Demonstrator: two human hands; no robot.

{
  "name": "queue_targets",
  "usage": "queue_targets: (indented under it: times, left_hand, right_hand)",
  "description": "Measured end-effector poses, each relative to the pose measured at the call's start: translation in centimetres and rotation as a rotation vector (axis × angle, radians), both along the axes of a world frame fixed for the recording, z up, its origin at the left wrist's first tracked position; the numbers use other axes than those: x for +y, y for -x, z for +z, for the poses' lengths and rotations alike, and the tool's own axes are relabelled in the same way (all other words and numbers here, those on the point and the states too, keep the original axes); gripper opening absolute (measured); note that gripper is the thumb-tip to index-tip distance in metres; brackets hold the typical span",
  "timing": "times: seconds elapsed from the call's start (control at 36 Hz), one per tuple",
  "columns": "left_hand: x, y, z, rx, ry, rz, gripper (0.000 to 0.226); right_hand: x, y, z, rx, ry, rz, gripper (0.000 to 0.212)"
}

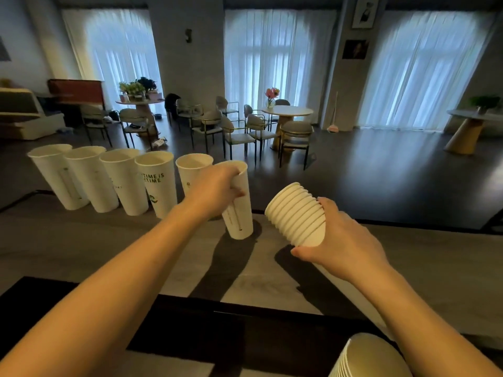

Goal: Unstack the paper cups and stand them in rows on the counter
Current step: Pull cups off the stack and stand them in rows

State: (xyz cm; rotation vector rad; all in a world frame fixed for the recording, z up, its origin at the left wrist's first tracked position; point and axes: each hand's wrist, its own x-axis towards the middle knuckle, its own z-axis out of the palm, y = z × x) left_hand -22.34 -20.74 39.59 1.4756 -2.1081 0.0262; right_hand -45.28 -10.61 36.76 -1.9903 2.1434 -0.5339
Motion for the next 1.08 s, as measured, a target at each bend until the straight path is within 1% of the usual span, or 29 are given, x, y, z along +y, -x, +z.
queue_targets:
  times: [0.06,0.14,0.19,0.25,0.33,0.53,0.61,0.67,0.69,0.72,0.75,0.78,0.81,0.86,0.89,0.92,0.97,1.03,1.08]
  left_hand:
    - [-0.7,0.5,-1.1,-0.102,0.047,0.026,0.021]
    - [-1.9,1.3,-1.5,-0.126,0.089,0.044,0.022]
    - [-2.7,1.4,-1.6,-0.176,0.098,0.066,0.025]
    - [-3.7,1.2,-1.6,-0.227,0.111,0.111,0.03]
    - [-5.0,1.0,-1.6,-0.246,0.11,0.13,0.033]
    - [-6.2,0.9,-1.9,-0.211,0.108,0.089,0.038]
    - [-6.2,0.7,-1.7,-0.185,0.112,0.06,0.045]
    - [-6.1,0.7,-1.3,-0.183,0.162,0.049,0.05]
    - [-5.9,0.7,-1.1,-0.166,0.205,0.055,0.05]
    - [-5.5,1.0,-0.8,-0.105,0.245,0.05,0.046]
    - [-4.8,1.4,-0.6,-0.01,0.246,0.023,0.041]
    - [-3.9,1.9,-0.3,0.107,0.181,-0.045,0.037]
    - [-2.8,2.5,0.2,0.222,0.038,-0.141,0.035]
    - [-0.6,3.5,0.9,0.4,-0.394,-0.372,0.039]
    - [0.1,3.8,1.0,0.423,-0.563,-0.454,0.042]
    - [0.5,3.9,1.0,0.404,-0.662,-0.51,0.043]
    - [1.0,4.0,0.8,0.325,-0.702,-0.554,0.034]
    - [1.2,4.0,0.6,0.341,-0.697,-0.53,0.024]
    - [1.7,4.2,0.7,0.384,-0.691,-0.505,0.019]
  right_hand:
    - [0.0,-0.1,-0.4,-0.021,-0.012,0.019,0.11]
    - [-0.2,0.2,-1.0,-0.07,-0.022,0.036,0.111]
    - [-0.5,0.2,-1.3,-0.1,-0.024,0.048,0.11]
    - [-0.7,0.2,-1.5,-0.115,-0.02,0.055,0.11]
    - [-1.1,0.3,-1.7,-0.125,-0.012,0.056,0.109]
    - [-1.8,0.4,-2.0,-0.144,-0.012,0.053,0.111]
    - [-1.8,0.5,-1.9,-0.141,-0.009,0.049,0.111]
    - [-1.7,0.7,-1.8,-0.139,-0.003,0.047,0.111]
    - [-1.7,0.8,-1.8,-0.141,0.002,0.049,0.111]
    - [-1.6,0.9,-1.8,-0.146,0.008,0.049,0.111]
    - [-1.6,1.1,-1.8,-0.153,0.013,0.052,0.111]
    - [-1.6,1.2,-1.8,-0.161,0.016,0.056,0.11]
    - [-1.6,1.3,-1.8,-0.171,0.018,0.061,0.109]
    - [-1.6,1.4,-1.8,-0.194,0.027,0.075,0.107]
    - [-1.6,1.4,-1.8,-0.203,0.027,0.081,0.107]
    - [-1.6,1.4,-1.8,-0.208,0.025,0.086,0.107]
    - [-1.5,1.6,-1.8,-0.208,0.021,0.096,0.106]
    - [-1.3,1.8,-1.7,-0.2,0.024,0.112,0.107]
    - [-1.0,2.1,-1.6,-0.191,0.028,0.136,0.107]
